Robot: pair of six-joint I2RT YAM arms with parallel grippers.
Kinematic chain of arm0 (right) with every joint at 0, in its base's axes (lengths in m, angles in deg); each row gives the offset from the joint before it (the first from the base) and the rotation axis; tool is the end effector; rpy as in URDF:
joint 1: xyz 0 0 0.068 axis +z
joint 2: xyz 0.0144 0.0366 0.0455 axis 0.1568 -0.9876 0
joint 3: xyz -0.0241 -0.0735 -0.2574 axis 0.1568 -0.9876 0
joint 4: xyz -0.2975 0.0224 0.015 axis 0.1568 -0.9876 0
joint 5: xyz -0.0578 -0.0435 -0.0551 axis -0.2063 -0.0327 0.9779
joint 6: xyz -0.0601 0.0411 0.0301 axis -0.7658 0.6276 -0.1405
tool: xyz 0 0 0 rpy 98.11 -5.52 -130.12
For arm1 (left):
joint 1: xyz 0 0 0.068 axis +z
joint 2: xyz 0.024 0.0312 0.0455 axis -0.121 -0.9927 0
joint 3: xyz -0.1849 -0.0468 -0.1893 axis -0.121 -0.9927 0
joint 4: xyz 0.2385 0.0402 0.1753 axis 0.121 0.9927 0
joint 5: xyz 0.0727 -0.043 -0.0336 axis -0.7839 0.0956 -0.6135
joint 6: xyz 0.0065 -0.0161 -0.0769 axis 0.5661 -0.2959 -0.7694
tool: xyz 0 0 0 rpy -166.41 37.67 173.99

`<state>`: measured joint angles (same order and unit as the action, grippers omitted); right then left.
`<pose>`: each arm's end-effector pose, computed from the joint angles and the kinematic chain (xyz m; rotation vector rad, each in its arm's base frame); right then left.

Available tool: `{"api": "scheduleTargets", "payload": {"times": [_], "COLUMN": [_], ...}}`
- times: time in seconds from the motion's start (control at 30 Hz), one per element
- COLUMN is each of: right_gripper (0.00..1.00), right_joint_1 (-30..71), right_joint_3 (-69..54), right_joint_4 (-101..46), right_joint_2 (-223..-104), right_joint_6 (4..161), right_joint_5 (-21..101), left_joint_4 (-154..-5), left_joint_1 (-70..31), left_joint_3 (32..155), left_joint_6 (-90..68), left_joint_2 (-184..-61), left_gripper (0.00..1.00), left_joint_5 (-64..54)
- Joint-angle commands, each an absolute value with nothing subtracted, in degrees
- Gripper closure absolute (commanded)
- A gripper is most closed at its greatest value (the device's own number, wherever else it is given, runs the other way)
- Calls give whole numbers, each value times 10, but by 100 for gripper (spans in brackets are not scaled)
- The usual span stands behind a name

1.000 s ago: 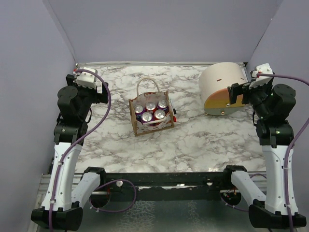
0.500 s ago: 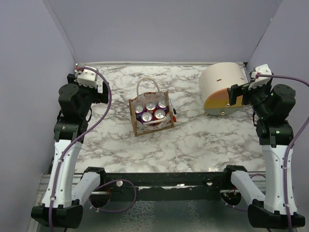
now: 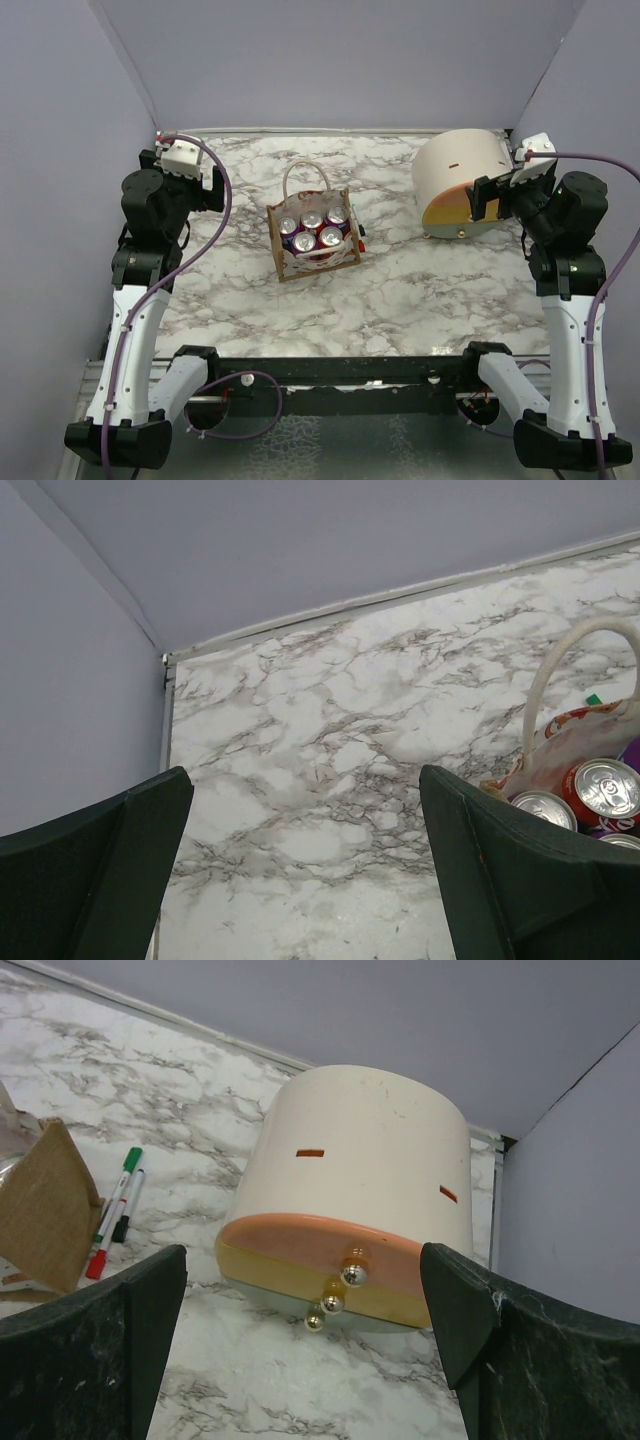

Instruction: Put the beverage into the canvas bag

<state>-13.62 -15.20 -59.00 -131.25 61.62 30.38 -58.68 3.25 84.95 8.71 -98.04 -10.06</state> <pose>0.2356 0.0012 0.4257 -0.3571 1.7581 0.0430 0.2629 -0.0205 0.4181 0.2095 1.6721 0.0122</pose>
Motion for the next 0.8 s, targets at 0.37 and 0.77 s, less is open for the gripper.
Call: {"api": "scheduleTargets", "payload": {"times": [0.37,0.77], "right_gripper": [0,0], "right_joint_1": [-139,-139], "right_joint_3": [-148,-149], "right_joint_4": [-600,-601], "right_joint_2": [-1309,-1308], "right_joint_6": [609,608], "right_joint_5": [272,266], "left_joint_4": [-587,-590], "left_joint_1": [39,39], "left_joint_3": [865,862], "left_joint_6": [92,92], "left_joint_2": [-980,-977], "left_gripper": [1,1], "left_joint_5": [-106,-106]}}
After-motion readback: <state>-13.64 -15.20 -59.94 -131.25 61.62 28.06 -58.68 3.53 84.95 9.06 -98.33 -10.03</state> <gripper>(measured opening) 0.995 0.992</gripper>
